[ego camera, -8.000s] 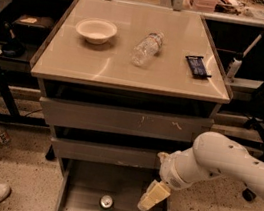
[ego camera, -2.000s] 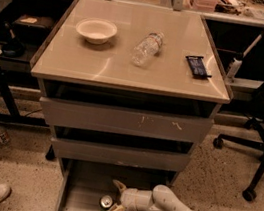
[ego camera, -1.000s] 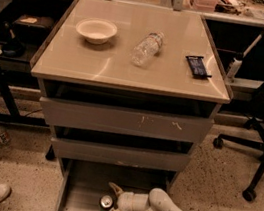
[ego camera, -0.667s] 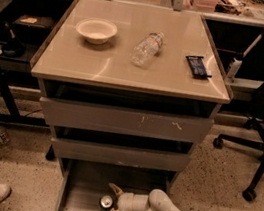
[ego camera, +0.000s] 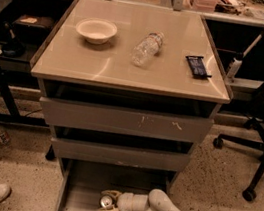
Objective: Pick green can from bottom drawer and place on counter
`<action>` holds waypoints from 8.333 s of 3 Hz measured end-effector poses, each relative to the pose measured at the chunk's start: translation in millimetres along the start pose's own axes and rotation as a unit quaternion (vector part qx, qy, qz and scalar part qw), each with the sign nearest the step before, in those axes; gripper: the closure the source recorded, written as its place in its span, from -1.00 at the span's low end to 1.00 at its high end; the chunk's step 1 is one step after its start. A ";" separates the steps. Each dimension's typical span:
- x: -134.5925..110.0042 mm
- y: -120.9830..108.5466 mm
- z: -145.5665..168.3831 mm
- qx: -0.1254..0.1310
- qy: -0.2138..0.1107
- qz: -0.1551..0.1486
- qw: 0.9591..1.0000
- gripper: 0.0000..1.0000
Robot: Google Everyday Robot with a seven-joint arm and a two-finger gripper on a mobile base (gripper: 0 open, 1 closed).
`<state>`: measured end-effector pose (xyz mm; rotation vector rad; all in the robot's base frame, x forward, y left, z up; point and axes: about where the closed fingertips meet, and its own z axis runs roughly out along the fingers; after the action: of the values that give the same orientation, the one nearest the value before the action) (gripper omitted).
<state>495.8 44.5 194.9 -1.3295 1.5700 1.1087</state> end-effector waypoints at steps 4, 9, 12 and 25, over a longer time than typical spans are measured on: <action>-52.4 5.3 -11.3 0.034 -0.015 0.017 0.999 1.00; -216.0 31.0 -31.4 0.062 -0.022 -0.015 0.998 1.00; -324.5 38.6 -43.0 0.068 0.008 -0.057 0.996 1.00; -719.8 21.7 -140.9 0.061 0.017 -0.273 0.960 1.00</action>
Offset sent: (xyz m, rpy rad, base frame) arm 0.0000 0.0000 0.0000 0.0000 0.0000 0.0000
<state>575.2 132.1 919.1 -1.5726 1.1600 0.6380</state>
